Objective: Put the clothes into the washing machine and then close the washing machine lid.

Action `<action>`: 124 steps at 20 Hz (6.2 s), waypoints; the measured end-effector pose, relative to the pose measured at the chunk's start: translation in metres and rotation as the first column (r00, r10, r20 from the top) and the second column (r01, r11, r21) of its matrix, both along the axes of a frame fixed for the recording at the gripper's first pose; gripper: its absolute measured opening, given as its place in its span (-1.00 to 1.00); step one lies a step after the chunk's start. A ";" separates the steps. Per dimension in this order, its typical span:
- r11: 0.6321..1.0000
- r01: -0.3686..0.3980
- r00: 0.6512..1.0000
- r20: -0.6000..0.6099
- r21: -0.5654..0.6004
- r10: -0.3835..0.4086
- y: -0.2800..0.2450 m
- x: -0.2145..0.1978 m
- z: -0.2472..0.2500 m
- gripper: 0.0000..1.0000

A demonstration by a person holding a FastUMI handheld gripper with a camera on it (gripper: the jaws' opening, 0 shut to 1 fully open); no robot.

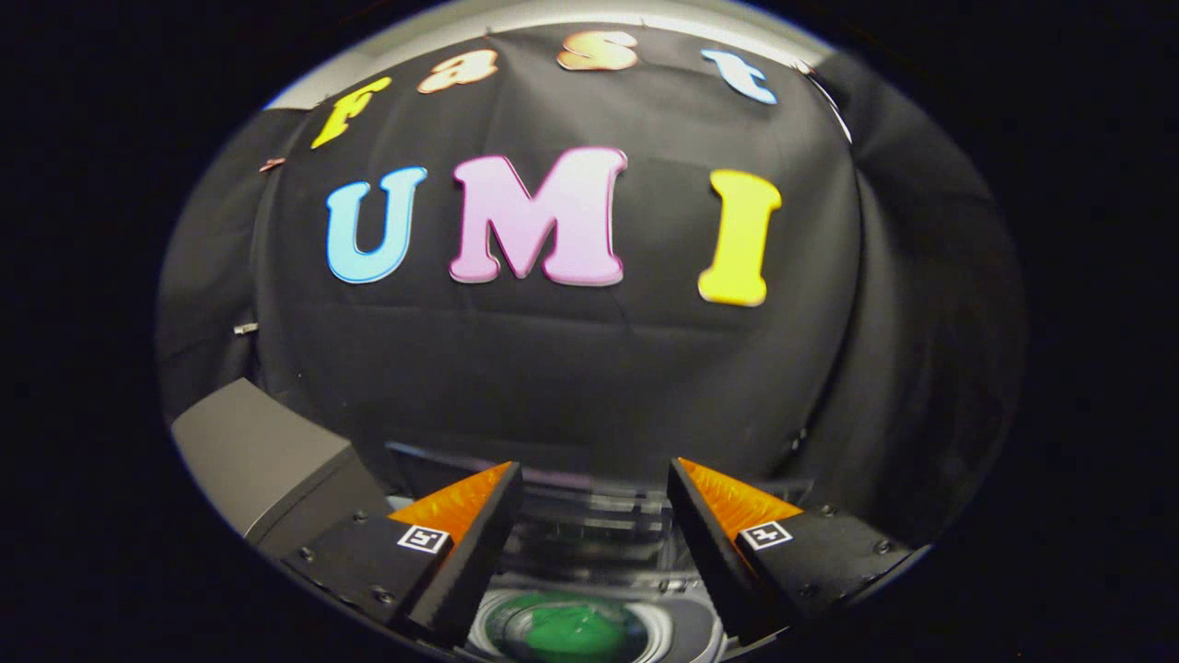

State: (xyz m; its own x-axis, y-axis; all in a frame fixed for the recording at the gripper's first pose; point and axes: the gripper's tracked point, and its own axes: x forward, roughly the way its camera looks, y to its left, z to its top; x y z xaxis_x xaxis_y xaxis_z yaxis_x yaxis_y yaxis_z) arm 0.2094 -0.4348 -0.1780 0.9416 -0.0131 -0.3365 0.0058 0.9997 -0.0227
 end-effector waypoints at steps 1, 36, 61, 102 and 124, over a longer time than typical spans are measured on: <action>1.000 -0.002 0.997 -0.079 -0.030 -0.001 0.001 0.011 -0.023 0.96; 0.988 0.025 0.991 -0.134 0.153 -0.005 0.079 -0.125 -0.032 0.97; 0.971 0.176 0.930 0.297 0.159 -0.217 0.147 -0.129 0.176 0.96; 0.989 0.108 0.942 0.307 0.103 -0.135 0.168 -0.123 0.189 0.96; 0.994 0.077 0.957 0.273 0.074 -0.095 0.171 -0.116 0.176 0.96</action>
State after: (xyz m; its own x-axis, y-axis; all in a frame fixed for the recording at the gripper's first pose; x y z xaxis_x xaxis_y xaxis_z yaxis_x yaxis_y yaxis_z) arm 0.0932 -0.2637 -0.0023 0.9941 -0.0857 -0.0665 0.0894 0.9946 0.0535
